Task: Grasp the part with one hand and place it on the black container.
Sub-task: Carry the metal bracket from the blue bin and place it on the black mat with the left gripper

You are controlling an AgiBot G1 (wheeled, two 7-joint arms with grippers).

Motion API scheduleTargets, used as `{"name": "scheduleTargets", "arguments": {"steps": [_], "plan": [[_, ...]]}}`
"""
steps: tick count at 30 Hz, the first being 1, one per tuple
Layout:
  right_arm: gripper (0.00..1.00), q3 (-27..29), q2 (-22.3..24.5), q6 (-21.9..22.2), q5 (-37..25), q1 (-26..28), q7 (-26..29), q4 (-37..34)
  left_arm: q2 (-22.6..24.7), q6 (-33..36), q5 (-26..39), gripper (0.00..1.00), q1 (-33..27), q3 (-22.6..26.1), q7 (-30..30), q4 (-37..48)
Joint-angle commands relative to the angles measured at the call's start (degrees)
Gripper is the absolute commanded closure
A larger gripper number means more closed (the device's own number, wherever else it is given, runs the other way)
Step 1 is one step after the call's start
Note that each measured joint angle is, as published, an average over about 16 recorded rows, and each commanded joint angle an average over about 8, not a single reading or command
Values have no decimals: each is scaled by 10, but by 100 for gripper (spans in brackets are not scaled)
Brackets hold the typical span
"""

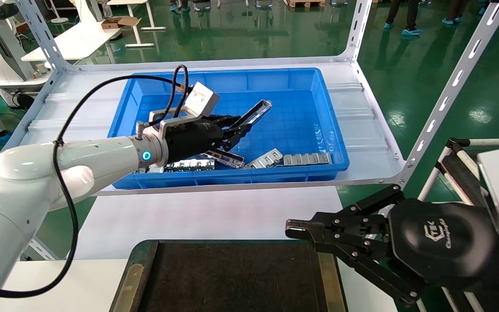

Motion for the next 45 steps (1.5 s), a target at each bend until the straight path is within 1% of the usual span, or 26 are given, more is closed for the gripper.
{"name": "scheduleTargets", "arguments": {"steps": [1, 7, 13, 20, 26, 31, 35, 40, 45], "plan": [[100, 0, 0, 0, 0, 0, 0, 0, -5, 18, -7, 100, -5, -3, 11, 1], [100, 0, 0, 0, 0, 0, 0, 0, -36, 112, -28, 100, -11, -15, 45, -5], [100, 0, 0, 0, 0, 0, 0, 0, -68, 190, -43, 100, -4, -22, 60, -23], [100, 0, 0, 0, 0, 0, 0, 0, -108, 261, -52, 100, 20, -22, 49, -70], [100, 0, 0, 0, 0, 0, 0, 0, -147, 297, -62, 100, 61, -21, 21, -150], [100, 0, 0, 0, 0, 0, 0, 0, -180, 292, -73, 100, 114, -23, -16, -246], [100, 0, 0, 0, 0, 0, 0, 0, -207, 266, -79, 100, 164, -22, -54, -335], [100, 0, 0, 0, 0, 0, 0, 0, -242, 209, -77, 100, 239, -17, -100, -452], [100, 0, 0, 0, 0, 0, 0, 0, -268, 136, -68, 100, 313, -9, -142, -548]]}}
